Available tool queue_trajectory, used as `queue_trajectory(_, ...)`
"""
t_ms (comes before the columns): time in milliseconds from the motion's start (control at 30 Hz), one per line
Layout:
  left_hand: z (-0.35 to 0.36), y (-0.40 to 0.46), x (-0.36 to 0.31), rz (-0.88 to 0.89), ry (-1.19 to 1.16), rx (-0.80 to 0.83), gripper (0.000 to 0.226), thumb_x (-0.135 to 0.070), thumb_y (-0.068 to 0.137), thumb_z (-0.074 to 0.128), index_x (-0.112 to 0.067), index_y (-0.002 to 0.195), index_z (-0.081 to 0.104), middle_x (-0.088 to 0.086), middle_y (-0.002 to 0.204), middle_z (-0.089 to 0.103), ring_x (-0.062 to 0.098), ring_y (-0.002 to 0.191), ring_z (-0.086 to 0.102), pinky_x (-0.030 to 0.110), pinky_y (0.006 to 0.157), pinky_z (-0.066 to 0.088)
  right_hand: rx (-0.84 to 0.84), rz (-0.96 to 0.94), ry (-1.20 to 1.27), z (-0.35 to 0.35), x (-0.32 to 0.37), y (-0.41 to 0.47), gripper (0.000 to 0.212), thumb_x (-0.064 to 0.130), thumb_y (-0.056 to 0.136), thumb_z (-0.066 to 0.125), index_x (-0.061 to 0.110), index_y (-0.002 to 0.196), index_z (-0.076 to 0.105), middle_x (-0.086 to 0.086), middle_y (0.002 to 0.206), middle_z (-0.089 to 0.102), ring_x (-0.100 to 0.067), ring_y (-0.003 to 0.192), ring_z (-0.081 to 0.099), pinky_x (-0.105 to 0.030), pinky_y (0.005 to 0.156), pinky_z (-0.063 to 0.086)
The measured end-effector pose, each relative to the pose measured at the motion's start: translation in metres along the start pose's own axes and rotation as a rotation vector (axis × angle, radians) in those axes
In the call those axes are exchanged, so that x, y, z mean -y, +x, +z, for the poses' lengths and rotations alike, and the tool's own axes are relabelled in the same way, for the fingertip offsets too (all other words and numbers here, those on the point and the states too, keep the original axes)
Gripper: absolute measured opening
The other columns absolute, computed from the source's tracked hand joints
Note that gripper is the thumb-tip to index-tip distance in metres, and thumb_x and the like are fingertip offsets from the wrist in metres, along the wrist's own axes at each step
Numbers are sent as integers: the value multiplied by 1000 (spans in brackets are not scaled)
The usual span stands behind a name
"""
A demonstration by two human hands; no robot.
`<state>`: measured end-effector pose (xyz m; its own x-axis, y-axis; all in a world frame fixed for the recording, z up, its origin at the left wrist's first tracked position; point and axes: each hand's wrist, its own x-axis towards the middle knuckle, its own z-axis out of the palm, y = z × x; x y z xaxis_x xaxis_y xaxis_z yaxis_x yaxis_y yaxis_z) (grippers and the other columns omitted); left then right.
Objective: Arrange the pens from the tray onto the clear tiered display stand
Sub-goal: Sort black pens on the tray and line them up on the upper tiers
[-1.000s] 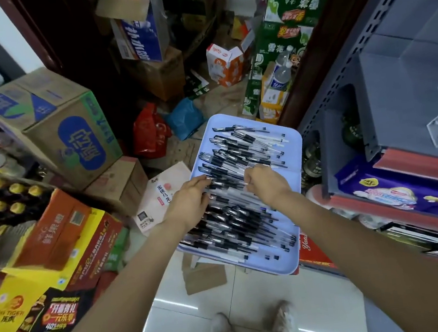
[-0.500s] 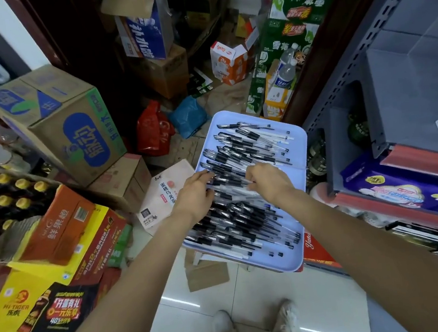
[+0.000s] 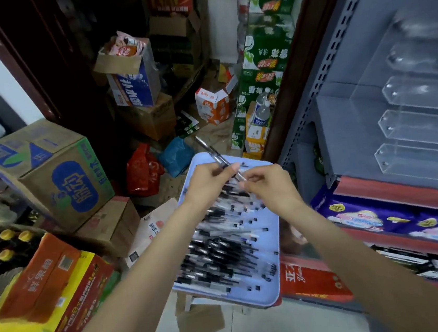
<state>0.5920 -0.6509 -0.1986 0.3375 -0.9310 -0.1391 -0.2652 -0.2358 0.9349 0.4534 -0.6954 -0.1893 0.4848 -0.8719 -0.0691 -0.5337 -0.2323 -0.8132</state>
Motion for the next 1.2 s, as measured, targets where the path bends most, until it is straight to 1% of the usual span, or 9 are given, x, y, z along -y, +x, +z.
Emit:
queue_trajectory(133, 34, 17, -51, 94, -55, -71, 35, -28, 90, 59, 3, 76, 67, 14, 73, 58, 21, 70, 52, 31, 70, 39, -8, -54, -72, -51, 3, -1, 21, 25, 85, 68, 5, 85, 70, -5, 76, 65, -8, 70, 55, -19, 68, 41)
queue_trajectory(233, 64, 24, -90, 238, 216, -89, 36, -23, 92, 55, -13, 58, 55, 3, 55, 54, 20, 57, 51, 24, 54, 33, -222, -44, -132, -109, -9, -1, 26, 35, 88, 62, 11, 96, 67, 6, 76, 61, -8, 75, 55, -9, 60, 39)
queue_trajectory(367, 119, 34, -141, 463, 500, 6, 34, -25, 93, 53, -23, 62, 40, -6, 55, 42, 17, 58, 44, 32, 54, 26, -342, -122, 289, -204, -31, -5, 34, 29, 92, 55, 26, 125, 50, 9, 85, 57, -11, 79, 61, -18, 66, 51)
queue_trajectory(633, 220, 59, -234, 678, 641, -41, 21, -32, 92, 54, -13, 83, 59, 5, 71, 56, 30, 79, 57, 39, 68, 43, -359, -314, 508, -353, -73, 0, 14, -2, 89, 57, 11, 85, 62, 1, 74, 69, -5, 63, 68, -14, 66, 53)
queue_trajectory(800, 234, 78, -250, 634, 721, -298, 28, -34, 96, 46, -8, 86, 54, 15, 73, 62, 36, 76, 59, 43, 65, 48, -538, -327, 593, -413, -105, 17, 17, -2, 86, 60, 11, 76, 63, 5, 65, 69, -6, 62, 67, -14, 65, 53)
queue_trajectory(900, 242, 88, -251, 586, 740, -268, 30, -33, 97, 41, -7, 92, 54, 13, 79, 57, 35, 82, 56, 44, 72, 47, -542, -287, 560, -433, -121, 31, 19, -2, 85, 61, 11, 73, 64, 8, 61, 69, -6, 60, 67, -14, 65, 53)
queue_trajectory(967, 247, 92, -254, 545, 724, -219, 31, -27, 99, 36, -8, 116, 53, 14, 97, 56, 36, 99, 53, 45, 85, 44, -520, -269, 510, -437, -124, 41, 22, -5, 85, 61, 11, 70, 64, 6, 60, 68, -5, 58, 66, -13, 65, 54)
queue_trajectory(1067, 253, 94, -262, 499, 739, -133, 47, -15, 100, 29, -5, 146, 22, 18, 123, 48, 34, 118, 43, 41, 100, 35, -477, -215, 407, -436, -124, 54, 18, -5, 84, 62, 7, 72, 64, -6, 71, 65, -9, 59, 67, -18, 69, 57)
queue_trajectory(1200, 256, 97, -268, 573, 694, -100, 47, -8, 99, 34, -9, 145, 26, 11, 114, 57, 24, 101, 52, 32, 90, 41, -439, -169, 129, -437, -124, 67, 4, 1, 81, 68, 4, 81, 70, -7, 75, 67, -18, 71, 64, -22, 78, 53)
